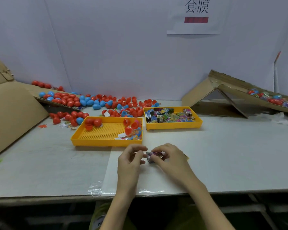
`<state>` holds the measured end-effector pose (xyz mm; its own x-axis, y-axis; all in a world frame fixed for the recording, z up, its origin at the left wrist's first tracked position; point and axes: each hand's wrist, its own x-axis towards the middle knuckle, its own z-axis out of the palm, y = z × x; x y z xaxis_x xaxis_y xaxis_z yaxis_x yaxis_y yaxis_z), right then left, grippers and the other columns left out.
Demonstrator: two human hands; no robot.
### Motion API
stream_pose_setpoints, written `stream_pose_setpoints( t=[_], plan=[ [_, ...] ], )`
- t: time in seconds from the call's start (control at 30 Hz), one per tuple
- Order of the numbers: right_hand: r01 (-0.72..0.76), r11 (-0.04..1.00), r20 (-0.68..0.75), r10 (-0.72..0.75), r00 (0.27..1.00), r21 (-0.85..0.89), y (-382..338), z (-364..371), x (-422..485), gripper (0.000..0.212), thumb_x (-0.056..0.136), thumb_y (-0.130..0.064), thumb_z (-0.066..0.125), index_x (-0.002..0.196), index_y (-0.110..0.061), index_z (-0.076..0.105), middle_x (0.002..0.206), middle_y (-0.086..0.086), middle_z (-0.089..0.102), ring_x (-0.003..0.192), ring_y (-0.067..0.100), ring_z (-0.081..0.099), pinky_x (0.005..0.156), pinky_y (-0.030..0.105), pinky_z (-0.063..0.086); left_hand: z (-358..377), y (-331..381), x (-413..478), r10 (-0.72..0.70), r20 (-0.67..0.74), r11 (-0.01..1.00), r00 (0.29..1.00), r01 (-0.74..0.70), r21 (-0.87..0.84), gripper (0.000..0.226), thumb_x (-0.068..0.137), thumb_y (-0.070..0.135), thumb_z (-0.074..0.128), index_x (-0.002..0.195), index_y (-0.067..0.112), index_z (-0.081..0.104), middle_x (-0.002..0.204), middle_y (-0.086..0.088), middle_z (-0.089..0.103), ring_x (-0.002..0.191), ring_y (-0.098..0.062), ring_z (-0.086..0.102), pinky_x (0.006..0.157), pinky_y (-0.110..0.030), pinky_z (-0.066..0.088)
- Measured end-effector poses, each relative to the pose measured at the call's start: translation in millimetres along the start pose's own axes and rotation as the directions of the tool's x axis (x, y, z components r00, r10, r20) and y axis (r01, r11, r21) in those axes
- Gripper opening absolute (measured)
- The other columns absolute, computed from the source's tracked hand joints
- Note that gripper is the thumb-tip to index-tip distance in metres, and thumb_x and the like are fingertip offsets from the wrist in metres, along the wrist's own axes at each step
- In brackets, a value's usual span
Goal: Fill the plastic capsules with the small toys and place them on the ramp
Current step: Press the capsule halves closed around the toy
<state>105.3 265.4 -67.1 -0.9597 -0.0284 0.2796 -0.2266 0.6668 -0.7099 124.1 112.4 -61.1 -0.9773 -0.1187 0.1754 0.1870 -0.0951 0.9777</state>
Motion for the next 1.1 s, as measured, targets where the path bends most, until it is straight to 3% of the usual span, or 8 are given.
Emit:
stream_pose_setpoints(
  t=[0.33, 0.47, 0.57, 0.63, 0.7, 0.77, 0.93, 1.1],
  plan=[
    [-0.024, 0.983, -0.122, 0.047, 0.991, 0.180, 6.1, -4.2, -1.7, 0.010, 0.084, -0.016, 0.075, 0.085, -0.027, 0.075, 0.088, -0.014, 0.070, 0.073, 0.001, 0.060, 0.066, 0.010, 0.043, -3.7, 13.7, 7.3, -0.028, 0.056, 0.997, 0.998, 0.024, 0.074, 0.024, 0.095, -0.001, 0.057, 0.089, 0.018, 0.070, 0.082, 0.006, 0.074, 0.073, -0.006, 0.068, 0.063, -0.018, 0.053],
    [0.009, 0.986, -0.169, 0.020, 0.985, 0.167, 7.0, -2.9, -1.8, 0.014, 0.086, -0.014, 0.074, 0.089, -0.027, 0.075, 0.091, -0.010, 0.066, 0.075, 0.004, 0.056, 0.065, 0.009, 0.041, -35.9, 44.5, 56.7, 0.063, 0.054, 0.943, 0.997, -0.077, 0.322, 0.022, 0.095, 0.006, 0.063, 0.090, 0.026, 0.070, 0.083, 0.012, 0.072, 0.076, -0.001, 0.065, 0.060, -0.014, 0.050],
    [0.066, 0.986, -0.193, -0.035, 0.980, 0.153, 6.0, -2.6, -3.3, 0.019, 0.085, -0.012, 0.074, 0.090, -0.030, 0.072, 0.089, -0.012, 0.066, 0.074, 0.005, 0.058, 0.064, 0.008, 0.041, -67.5, 56.8, 114.6, 0.209, -0.079, 0.710, 0.975, -0.096, 0.698, 0.015, 0.093, 0.014, 0.066, 0.106, 0.018, 0.071, 0.103, 0.001, 0.071, 0.087, -0.010, 0.063, 0.072, -0.021, 0.049],
    [0.085, 0.989, -0.174, -0.063, 0.983, 0.124, 6.2, -1.2, -3.6, 0.015, 0.084, -0.012, 0.075, 0.089, -0.027, 0.073, 0.086, -0.012, 0.068, 0.074, 0.005, 0.060, 0.064, 0.009, 0.041, -82.8, 52.6, 148.1, 0.252, -0.068, 0.449, 0.965, -0.054, 0.892, 0.027, 0.092, 0.020, 0.068, 0.117, 0.011, 0.068, 0.111, -0.006, 0.069, 0.095, -0.019, 0.062, 0.077, -0.033, 0.053],
    [0.091, 0.991, -0.159, -0.075, 0.984, 0.098, 5.1, -0.2, -3.7, 0.014, 0.082, -0.017, 0.078, 0.090, -0.028, 0.074, 0.084, -0.013, 0.067, 0.076, 0.004, 0.061, 0.065, 0.008, 0.042, -90.8, 46.2, 170.4, 0.249, 0.002, 0.137, 0.969, -0.038, 0.990, 0.029, 0.091, 0.026, 0.069, 0.115, 0.010, 0.066, 0.106, -0.009, 0.067, 0.096, -0.025, 0.062, 0.077, -0.040, 0.056],
    [0.093, 0.992, -0.143, -0.079, 0.987, 0.091, 3.6, -0.2, -4.8, 0.019, 0.078, -0.023, 0.082, 0.092, -0.032, 0.074, 0.084, -0.016, 0.068, 0.078, 0.001, 0.062, 0.069, 0.005, 0.041, -95.0, 40.9, 182.5, 0.234, 0.044, -0.026, 0.971, -0.039, 0.999, 0.022, 0.092, 0.028, 0.068, 0.102, 0.009, 0.066, 0.091, -0.007, 0.063, 0.084, -0.023, 0.059, 0.067, -0.036, 0.054],
    [0.114, 0.992, -0.163, -0.103, 0.981, 0.056, 4.9, -0.5, -6.3, 0.023, 0.080, -0.012, 0.078, 0.096, -0.028, 0.077, 0.086, -0.021, 0.070, 0.082, -0.002, 0.060, 0.073, 0.002, 0.037, -103.8, 29.3, 193.1, 0.195, 0.078, -0.113, 0.978, -0.057, 0.992, 0.018, 0.091, 0.030, 0.070, 0.095, 0.012, 0.064, 0.088, -0.006, 0.064, 0.084, -0.024, 0.061, 0.067, -0.036, 0.054],
    [0.146, 0.988, -0.184, -0.134, 0.974, 0.052, 4.2, -1.2, -6.6, 0.027, 0.082, 0.003, 0.072, 0.096, -0.019, 0.079, 0.083, -0.019, 0.069, 0.076, -0.003, 0.060, 0.064, 0.005, 0.039, -100.8, 26.8, 188.2, 0.230, 0.120, -0.066, 0.966, -0.108, 0.992, 0.015, 0.091, 0.015, 0.067, 0.104, 0.010, 0.065, 0.100, -0.011, 0.067, 0.094, -0.028, 0.061, 0.076, -0.042, 0.057]
  ],
)
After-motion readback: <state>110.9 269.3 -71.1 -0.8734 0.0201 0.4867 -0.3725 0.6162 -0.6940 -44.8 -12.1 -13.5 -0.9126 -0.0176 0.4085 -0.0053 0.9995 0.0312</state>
